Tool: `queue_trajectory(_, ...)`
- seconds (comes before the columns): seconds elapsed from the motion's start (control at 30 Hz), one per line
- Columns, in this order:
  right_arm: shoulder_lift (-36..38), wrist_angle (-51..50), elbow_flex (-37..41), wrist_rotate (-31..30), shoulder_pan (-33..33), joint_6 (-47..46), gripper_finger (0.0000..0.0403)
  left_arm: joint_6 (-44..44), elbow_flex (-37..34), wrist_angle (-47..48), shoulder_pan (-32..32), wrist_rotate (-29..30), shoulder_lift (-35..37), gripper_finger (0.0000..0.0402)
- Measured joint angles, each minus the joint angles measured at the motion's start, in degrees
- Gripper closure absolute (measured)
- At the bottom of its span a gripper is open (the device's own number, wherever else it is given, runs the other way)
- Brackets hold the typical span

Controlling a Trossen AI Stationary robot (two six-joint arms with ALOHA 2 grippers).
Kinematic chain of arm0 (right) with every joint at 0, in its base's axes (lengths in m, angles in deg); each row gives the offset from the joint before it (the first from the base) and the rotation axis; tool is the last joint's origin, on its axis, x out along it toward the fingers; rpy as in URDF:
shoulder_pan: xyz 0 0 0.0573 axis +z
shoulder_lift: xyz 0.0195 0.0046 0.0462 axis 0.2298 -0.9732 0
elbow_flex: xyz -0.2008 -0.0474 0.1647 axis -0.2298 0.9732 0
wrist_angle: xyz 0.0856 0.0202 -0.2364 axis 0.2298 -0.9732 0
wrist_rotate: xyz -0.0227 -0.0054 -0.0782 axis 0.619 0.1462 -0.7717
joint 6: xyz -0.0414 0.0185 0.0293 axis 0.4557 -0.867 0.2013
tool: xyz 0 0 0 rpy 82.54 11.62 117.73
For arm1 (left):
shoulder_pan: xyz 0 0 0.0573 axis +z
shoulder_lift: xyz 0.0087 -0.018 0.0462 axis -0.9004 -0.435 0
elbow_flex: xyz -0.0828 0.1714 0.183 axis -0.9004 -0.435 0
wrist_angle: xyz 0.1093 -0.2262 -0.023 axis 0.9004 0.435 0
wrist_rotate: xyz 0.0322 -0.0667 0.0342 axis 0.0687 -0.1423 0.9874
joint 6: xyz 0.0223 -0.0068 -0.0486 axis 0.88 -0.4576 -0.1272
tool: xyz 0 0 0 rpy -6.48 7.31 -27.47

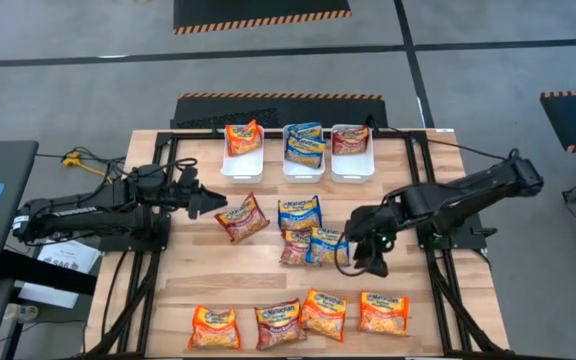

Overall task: Sort Maruchan noodles
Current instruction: Put the middle orange noodle soup pack into the left white bin

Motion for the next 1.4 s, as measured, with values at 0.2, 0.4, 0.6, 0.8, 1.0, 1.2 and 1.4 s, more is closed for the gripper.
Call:
queue_trajectory(0.2, -5.2, 4.7, 0.5, -1.6, 0.0, 1.4, 0.0244, -0.6, 0.0, 0.1, 0.0, 0.7, 0.0, 0.0203)
queue_trajectory(0.4, -11.7, 6.4, 0.4, 0.8, 1.6, 1.7, 0.0235, -2.8, 0.0, 0.1, 0.0, 0.8, 0.0, 0.0203)
queue_trajectory(0.6, -17.0, 10.0, 0.4, 1.8, 5.5, 1.5, 0.0204, -2.9, 0.0, 0.1, 0.0, 0.8, 0.0, 0.0203)
queue_trajectory(0.8, -21.6, 15.5, 0.4, 0.6, 8.3, -4.1, 0.0180, -2.9, 0.0, 0.2, 0.0, 0.7, 0.0, 0.0203)
queue_trajectory(1.0, -24.7, 19.7, 0.5, 0.0, 9.2, -7.9, 0.0176, -2.9, 0.0, 0.8, 0.0, 0.7, 0.0, 0.0203)
queue_trajectory(1.2, -26.4, 22.9, 0.3, 0.1, 9.2, -10.8, 0.0176, -2.9, 0.0, 3.0, 0.0, 0.2, 0.0, 0.0203)
queue_trajectory(1.4, -30.5, 23.5, 0.4, 0.0, 10.1, -13.9, 0.0176, -2.9, 0.0, 3.8, 0.0, -1.7, 0.0, 0.0203)
